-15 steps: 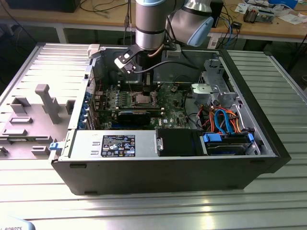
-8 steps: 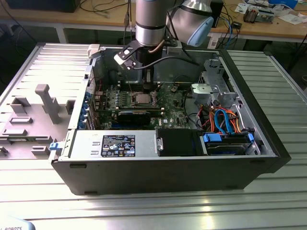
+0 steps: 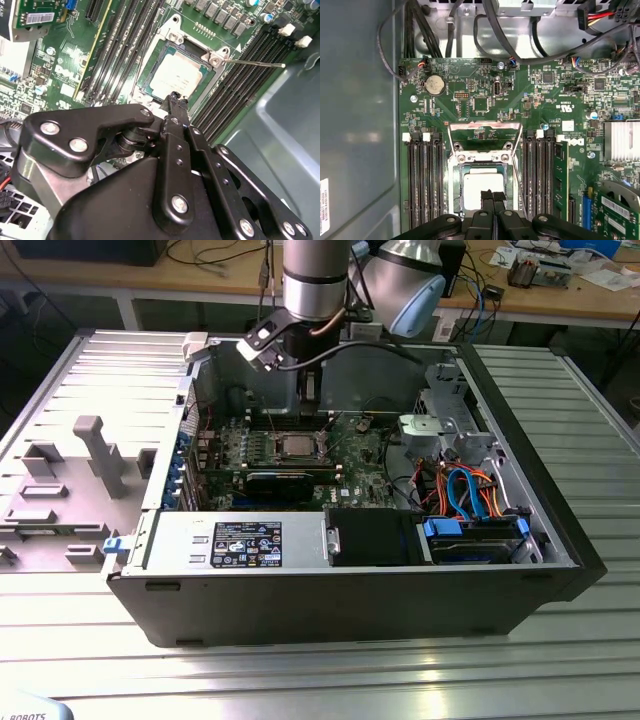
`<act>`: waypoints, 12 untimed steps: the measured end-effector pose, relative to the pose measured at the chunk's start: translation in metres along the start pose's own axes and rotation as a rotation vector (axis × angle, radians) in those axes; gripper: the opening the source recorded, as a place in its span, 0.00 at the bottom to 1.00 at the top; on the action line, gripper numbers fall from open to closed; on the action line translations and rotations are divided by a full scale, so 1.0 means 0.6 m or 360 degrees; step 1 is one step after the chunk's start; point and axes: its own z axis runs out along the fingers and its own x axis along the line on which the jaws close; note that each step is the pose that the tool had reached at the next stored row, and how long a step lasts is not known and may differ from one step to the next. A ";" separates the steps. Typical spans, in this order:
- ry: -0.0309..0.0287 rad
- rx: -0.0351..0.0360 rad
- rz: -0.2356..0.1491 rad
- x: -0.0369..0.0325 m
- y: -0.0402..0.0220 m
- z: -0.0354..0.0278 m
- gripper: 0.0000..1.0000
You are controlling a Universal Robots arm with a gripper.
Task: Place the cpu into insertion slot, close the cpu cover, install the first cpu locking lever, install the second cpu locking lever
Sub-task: 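Place the cpu into insertion slot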
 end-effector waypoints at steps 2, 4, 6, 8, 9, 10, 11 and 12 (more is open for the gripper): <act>-0.00001 0.0000 0.0000 0.000 0.000 -0.005 0.11; 0.00000 0.0000 0.0000 -0.001 0.000 -0.014 0.11; -0.00002 0.0000 0.0000 -0.001 0.000 -0.018 0.11; 0.00001 0.0000 0.0000 -0.001 0.000 -0.023 0.11; -0.00001 0.0000 0.0000 -0.001 0.000 -0.026 0.11; 0.00000 0.0000 0.0000 -0.001 0.000 -0.029 0.11; 0.00007 0.0000 0.0000 -0.001 0.000 -0.029 0.11; 0.00006 0.0000 0.0000 -0.001 0.000 -0.029 0.11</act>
